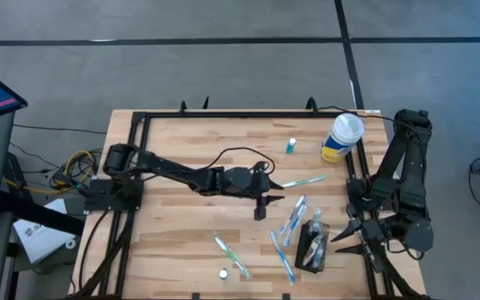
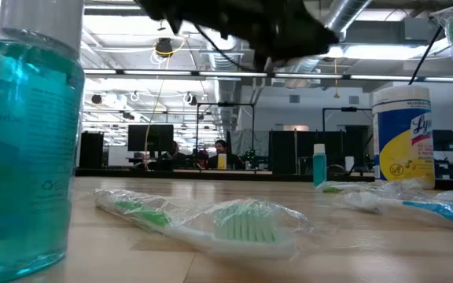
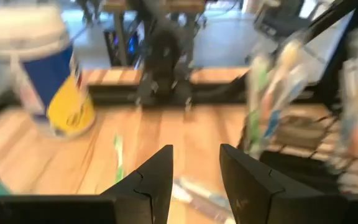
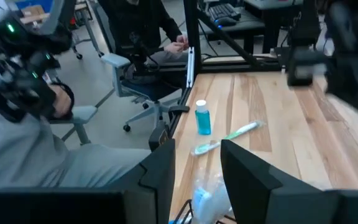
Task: Pick & Place toothbrushing station
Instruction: Put the green toothbrush into the black wire organizer
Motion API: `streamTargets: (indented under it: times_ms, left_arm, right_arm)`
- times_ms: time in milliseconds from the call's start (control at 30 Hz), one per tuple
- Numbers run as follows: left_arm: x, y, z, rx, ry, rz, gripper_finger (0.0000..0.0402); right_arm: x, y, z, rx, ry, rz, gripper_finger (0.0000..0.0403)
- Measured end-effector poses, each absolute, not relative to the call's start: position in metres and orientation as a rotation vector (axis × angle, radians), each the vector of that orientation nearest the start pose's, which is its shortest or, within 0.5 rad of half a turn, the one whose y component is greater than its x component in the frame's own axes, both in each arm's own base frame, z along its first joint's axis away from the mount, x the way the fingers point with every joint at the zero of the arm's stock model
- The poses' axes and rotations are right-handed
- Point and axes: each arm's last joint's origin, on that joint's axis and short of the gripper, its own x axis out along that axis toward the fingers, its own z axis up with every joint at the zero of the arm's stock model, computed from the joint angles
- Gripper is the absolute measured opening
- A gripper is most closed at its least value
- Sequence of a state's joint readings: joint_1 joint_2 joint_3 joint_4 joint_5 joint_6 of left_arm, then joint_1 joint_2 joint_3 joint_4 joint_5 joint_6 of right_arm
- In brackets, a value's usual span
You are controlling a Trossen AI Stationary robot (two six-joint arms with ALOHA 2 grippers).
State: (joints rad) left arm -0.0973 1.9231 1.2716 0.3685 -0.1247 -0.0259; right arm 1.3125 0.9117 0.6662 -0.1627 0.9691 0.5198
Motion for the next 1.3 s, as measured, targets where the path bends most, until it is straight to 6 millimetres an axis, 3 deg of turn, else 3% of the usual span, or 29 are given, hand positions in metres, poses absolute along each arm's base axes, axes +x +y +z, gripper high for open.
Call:
streamTargets:
  times_ms: [333, 733, 933, 1300]
  left_arm:
    - [0.448, 0.002, 0.179, -0.063, 0.361, 0.138, 0.0127]
    - [0.471, 0.011, 0.136, -0.062, 0.402, 0.158, 0.0127]
    - [0.485, 0.012, 0.122, -0.06, 0.41, 0.158, 0.0127]
    - [0.483, 0.02, 0.117, -0.063, 0.462, 0.178, 0.0127]
  right_arm:
    - [0.07, 0.171, 0.281, 0.15, 0.241, 0.281, 0.0118]
    - [0.07, 0.17, 0.281, 0.141, 0.234, 0.261, 0.0118]
    - [0.07, 0.17, 0.281, 0.141, 0.235, 0.26, 0.0118]
    - [0.07, 0.17, 0.28, 0.137, 0.236, 0.26, 0.0118]
